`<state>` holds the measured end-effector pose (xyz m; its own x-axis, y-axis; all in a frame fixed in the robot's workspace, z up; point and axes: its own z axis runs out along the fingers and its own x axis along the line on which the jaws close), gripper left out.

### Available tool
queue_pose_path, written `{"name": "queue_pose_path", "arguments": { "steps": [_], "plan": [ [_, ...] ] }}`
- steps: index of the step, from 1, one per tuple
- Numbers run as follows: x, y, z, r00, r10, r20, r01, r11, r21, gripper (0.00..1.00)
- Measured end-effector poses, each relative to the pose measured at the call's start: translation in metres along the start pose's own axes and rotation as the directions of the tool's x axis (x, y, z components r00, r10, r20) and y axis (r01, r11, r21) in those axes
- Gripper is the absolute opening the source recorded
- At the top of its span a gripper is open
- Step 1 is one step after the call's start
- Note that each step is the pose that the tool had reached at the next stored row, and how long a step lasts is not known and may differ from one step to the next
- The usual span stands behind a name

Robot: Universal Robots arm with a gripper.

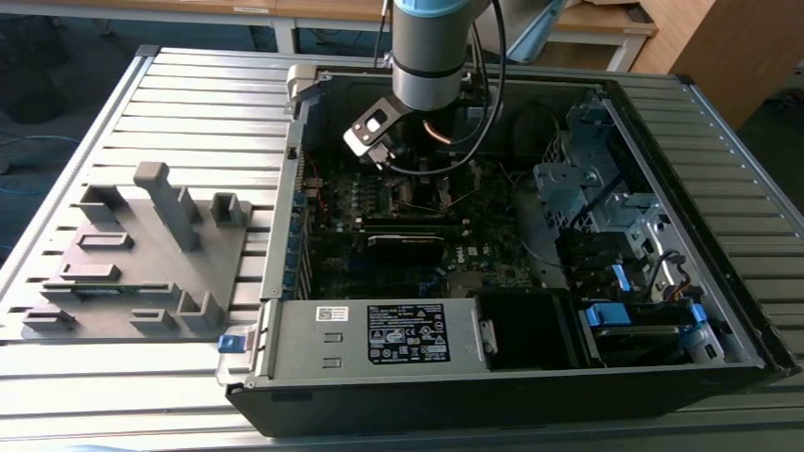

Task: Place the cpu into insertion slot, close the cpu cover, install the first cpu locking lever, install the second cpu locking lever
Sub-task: 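Place the cpu into insertion slot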

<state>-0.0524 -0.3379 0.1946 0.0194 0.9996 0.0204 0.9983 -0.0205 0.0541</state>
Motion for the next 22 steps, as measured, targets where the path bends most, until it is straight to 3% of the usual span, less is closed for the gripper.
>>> {"name": "queue_pose_path", "arguments": {
  "steps": [22],
  "plan": [
    [-0.0003,0.0004,0.0034,1.0000,0.000,0.0003,0.000,1.0000,-0.0004,0.54]
  ]
}}
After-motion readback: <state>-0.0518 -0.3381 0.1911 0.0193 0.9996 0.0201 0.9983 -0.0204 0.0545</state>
